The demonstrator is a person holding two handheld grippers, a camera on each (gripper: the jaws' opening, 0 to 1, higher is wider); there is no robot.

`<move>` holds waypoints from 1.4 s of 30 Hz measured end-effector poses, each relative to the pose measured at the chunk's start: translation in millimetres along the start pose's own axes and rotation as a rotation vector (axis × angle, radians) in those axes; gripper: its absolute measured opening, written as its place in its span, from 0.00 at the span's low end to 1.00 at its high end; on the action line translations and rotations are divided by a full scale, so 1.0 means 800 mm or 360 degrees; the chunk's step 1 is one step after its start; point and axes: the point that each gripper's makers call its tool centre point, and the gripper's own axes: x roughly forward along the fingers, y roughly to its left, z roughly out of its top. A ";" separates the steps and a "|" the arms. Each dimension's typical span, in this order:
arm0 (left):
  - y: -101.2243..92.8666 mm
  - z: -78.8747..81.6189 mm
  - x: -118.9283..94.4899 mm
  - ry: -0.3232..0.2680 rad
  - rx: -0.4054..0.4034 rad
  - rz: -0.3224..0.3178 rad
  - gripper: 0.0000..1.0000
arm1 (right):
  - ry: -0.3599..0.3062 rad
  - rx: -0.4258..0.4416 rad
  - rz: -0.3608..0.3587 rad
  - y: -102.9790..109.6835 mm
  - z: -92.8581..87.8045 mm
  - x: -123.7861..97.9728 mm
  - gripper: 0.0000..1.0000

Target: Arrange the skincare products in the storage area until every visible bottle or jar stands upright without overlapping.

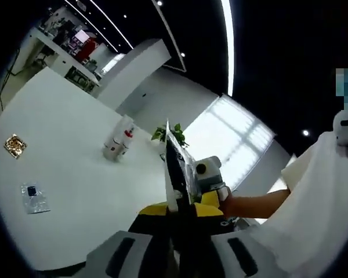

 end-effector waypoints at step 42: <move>0.025 0.066 -0.043 -0.0544 -0.0415 -0.0030 0.02 | -0.0283 0.0087 0.0015 0.004 0.035 0.079 0.00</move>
